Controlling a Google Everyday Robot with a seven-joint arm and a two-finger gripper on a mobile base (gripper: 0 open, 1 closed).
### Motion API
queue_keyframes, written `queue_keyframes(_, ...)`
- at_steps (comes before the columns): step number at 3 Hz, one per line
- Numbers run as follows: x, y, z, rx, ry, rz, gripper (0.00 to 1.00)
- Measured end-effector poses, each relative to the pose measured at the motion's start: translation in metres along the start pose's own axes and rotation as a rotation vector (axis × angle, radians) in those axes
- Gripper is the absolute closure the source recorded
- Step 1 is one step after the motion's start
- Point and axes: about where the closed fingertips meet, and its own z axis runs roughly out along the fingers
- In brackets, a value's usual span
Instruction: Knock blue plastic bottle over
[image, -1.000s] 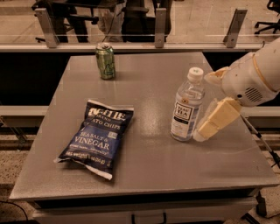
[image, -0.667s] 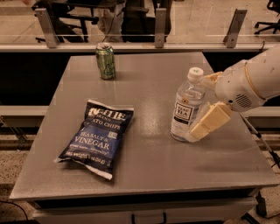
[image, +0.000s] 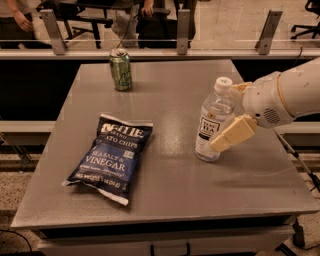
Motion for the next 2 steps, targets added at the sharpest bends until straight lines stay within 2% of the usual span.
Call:
queue_keyframes(1, -0.0050, -0.0022, -0.0007, -0.012, -0.045, 0.020, 0.21)
queue_keyframes(2, -0.0105, -0.0045, -0.0045, -0.029, -0.072, 0.032, 0.44)
